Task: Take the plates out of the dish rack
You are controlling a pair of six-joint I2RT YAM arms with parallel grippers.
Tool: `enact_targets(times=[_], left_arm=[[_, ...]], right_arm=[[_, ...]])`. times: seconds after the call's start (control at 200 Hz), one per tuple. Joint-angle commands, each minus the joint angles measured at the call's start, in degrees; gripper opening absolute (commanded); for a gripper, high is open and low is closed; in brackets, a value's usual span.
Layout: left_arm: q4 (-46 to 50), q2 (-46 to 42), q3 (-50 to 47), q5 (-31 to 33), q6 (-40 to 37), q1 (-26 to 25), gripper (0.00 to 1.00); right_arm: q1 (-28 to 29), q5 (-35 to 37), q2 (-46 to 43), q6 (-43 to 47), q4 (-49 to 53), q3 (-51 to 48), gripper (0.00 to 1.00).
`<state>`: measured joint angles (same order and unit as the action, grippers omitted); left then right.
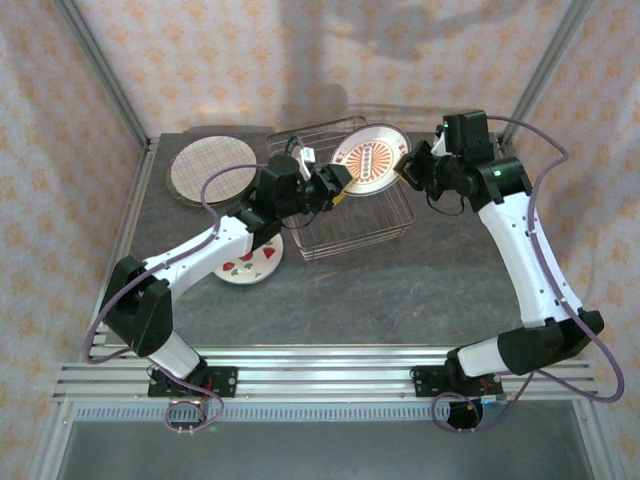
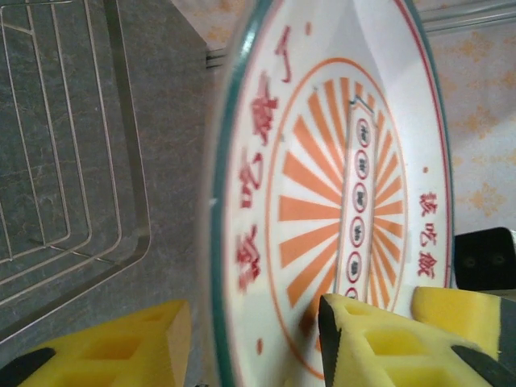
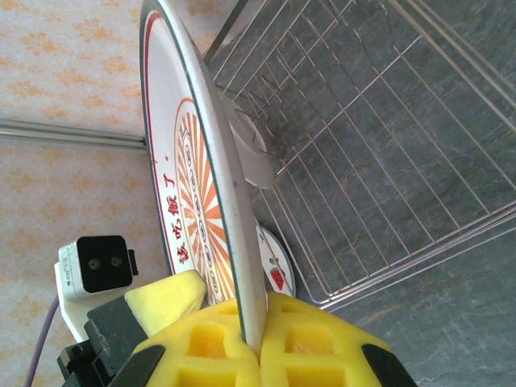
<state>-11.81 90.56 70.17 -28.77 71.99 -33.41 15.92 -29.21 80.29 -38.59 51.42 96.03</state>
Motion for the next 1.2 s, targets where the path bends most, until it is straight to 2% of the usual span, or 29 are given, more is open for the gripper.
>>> enact_targets(times=[0.0,0.23,0.395,0.5,0.676,0.821,0.971,1.196], left_arm=[[-1.6,0.6,2.3,0.6,-0.2,-0.6,0.36],[-0.3,-0.5,1.7,0.9,-0.9,-0.6,0.18],[0.7,-1.0,1.5,0.6,-1.3,-0.6,0.0],[0.6,-1.6,1.0,0.6,-1.3,-0.5,0.0],[-0.6,-3.8,-0.5,1.6,-1.0,-0.4,0.0],[-1.1,-5.6,-1.7,2.0,-0.7,0.0,0.0],[-1.7,-8.6,-4.5,2.3,0.6,1.2,0.0],[-0.1,-15.8,-10.2,2.7,1.7,4.9,0.0]], right_arm=[[-0.2,-2.7,-2.4,-2.4,-5.5,-0.9,0.0],[-0.2,-2.2,-2.4,-2.2,-5.1,-1.9,0.0],[-0.2,-1.6,-2.6,-1.4,-4.7,-2.4,0.0],[-0.2,-1.6,-2.2,-0.2,-3.6,-1.8,0.0],[-0.2,-0.6,-1.8,2.0,-1.4,-0.6,0.32],[-0.2,-0.6,-1.8,2.9,-0.8,-0.2,0.43],[-0.1,0.1,-1.7,4.5,0.3,0.9,0.49],[1.5,2.9,-2.1,9.1,0.5,2.1,0.5]])
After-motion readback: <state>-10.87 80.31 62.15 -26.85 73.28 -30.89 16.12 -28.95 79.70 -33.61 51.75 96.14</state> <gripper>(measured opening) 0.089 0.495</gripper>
